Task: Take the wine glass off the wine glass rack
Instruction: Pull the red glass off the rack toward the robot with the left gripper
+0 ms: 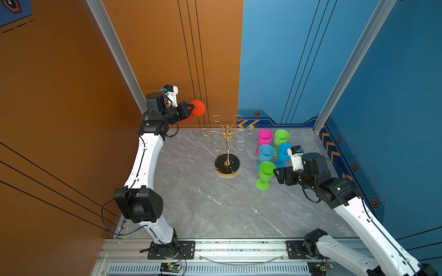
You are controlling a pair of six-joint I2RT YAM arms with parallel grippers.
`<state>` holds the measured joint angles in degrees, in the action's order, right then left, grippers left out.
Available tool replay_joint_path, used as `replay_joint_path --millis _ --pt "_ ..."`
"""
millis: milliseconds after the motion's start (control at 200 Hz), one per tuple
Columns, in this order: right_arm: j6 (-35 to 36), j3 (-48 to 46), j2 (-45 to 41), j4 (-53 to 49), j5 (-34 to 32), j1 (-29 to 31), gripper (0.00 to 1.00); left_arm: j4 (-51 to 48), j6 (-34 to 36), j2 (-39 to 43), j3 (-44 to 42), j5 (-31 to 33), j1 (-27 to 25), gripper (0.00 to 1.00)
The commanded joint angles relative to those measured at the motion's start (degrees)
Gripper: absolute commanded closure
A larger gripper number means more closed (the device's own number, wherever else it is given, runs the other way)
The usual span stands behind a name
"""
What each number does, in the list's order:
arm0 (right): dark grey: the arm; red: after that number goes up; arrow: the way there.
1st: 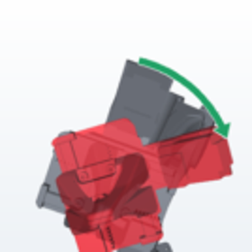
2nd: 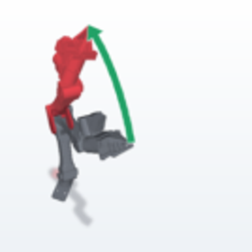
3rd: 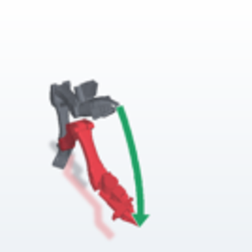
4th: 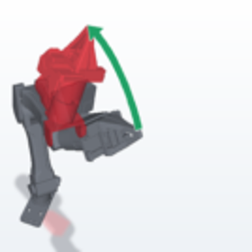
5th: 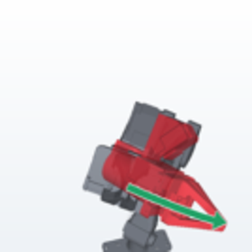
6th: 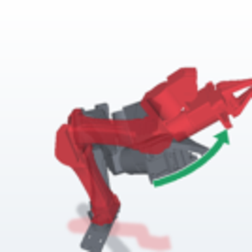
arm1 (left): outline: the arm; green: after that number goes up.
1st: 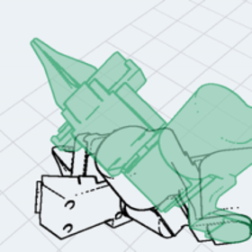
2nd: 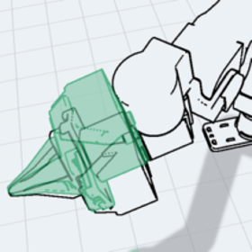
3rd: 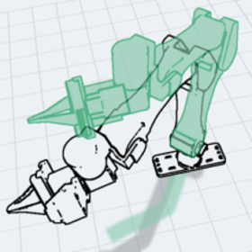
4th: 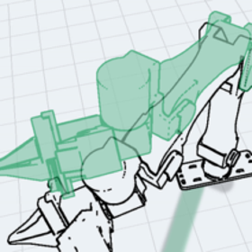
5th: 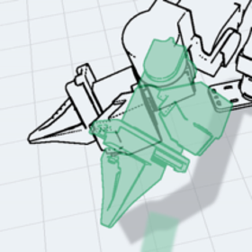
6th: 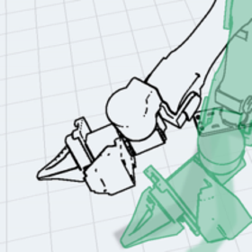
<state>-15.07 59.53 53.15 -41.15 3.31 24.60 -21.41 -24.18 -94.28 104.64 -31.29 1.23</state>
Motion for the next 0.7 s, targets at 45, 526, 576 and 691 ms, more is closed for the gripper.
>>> replay_joint_path --millis 45,526,576,691 --pt "-1.2 -0.2 0.0 1.1 1.9 -0.4 0.14 -5.4 9.5 7.6 -6.9 8.6 0.5 1.0" --pt "-2.7 0.2 0.6 0.5 5.5 -0.4 0.14 -17.6 19.9 39.1 -28.9 17.0 -7.4 1.0" --pt "-2.9 0.5 0.6 0.2 5.7 -0.5 0.14 -19.5 20.3 41.0 -30.0 18.1 -9.3 1.0" --pt "-3.4 0.9 0.2 -0.8 6.2 -0.5 0.14 -23.6 20.3 44.5 -31.5 19.9 -13.5 1.0"
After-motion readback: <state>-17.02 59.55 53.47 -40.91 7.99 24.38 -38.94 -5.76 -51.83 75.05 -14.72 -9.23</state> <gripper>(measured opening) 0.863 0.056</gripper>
